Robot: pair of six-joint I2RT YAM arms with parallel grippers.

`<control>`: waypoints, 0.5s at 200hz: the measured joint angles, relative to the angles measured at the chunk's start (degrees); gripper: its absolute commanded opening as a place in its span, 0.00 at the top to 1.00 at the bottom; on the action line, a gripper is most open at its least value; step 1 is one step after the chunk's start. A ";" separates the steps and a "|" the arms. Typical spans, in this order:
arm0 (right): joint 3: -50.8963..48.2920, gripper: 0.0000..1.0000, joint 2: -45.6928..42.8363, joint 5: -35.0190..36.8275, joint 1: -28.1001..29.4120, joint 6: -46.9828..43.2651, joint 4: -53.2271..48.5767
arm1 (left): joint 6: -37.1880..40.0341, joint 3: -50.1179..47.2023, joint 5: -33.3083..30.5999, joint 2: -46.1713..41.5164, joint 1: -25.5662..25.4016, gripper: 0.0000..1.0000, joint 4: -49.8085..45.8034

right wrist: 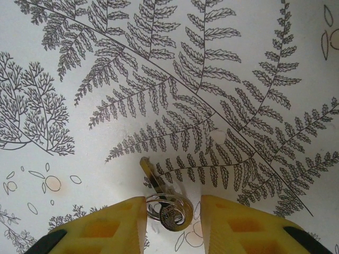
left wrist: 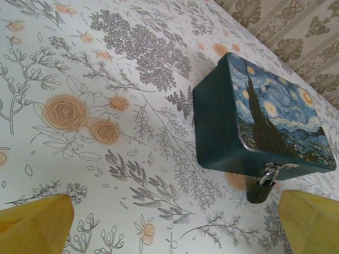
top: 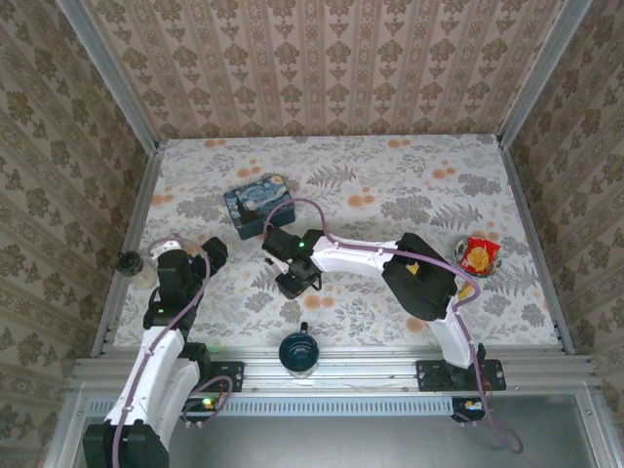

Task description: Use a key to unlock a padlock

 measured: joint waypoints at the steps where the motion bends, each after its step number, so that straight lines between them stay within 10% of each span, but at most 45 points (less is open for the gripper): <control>1: 0.00 0.67 0.00 0.02 0.00 0.02 0.02 | 0.00 0.00 0.00 -0.04 0.00 0.00 0.00; 100: -0.94 0.70 0.00 1.53 0.48 1.14 0.63 | -0.04 0.00 -0.02 -1.40 0.00 0.00 -1.05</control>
